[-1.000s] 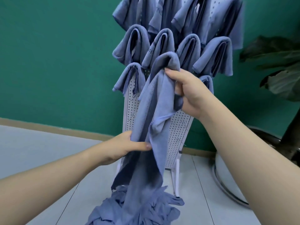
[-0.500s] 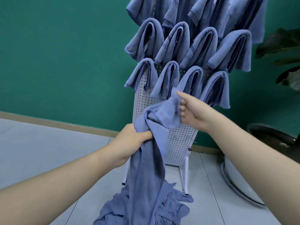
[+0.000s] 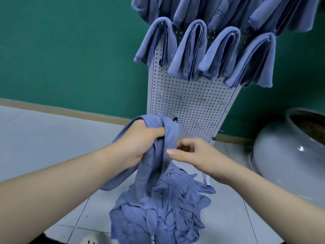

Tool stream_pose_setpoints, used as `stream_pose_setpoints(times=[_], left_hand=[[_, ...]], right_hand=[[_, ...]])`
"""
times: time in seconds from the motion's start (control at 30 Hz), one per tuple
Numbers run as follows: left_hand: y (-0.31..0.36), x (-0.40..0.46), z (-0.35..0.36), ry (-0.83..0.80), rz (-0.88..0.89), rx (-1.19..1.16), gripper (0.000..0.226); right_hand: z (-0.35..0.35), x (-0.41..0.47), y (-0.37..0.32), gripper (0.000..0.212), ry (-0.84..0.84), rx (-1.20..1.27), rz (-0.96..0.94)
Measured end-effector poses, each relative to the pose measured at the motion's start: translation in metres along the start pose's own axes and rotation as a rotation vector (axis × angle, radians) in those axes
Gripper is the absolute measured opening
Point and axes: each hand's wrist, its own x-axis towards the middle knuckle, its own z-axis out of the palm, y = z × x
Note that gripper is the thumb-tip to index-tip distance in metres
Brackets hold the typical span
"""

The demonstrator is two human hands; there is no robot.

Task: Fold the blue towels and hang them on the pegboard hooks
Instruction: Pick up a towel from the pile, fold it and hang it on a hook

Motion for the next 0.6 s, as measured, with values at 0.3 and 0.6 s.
stream_pose_setpoints(times=[0.3,0.6], left_hand=[[-0.012,0.004,0.013,-0.192,0.01,0.082,0.025],[-0.008,0.015,0.012,-0.163,0.039,0.193,0.016]], right_hand=[[-0.005,0.014,0.016,0.016,0.288,0.061,-0.077],[-0.044,0.016,0.016,0.027,0.417,0.462,-0.012]])
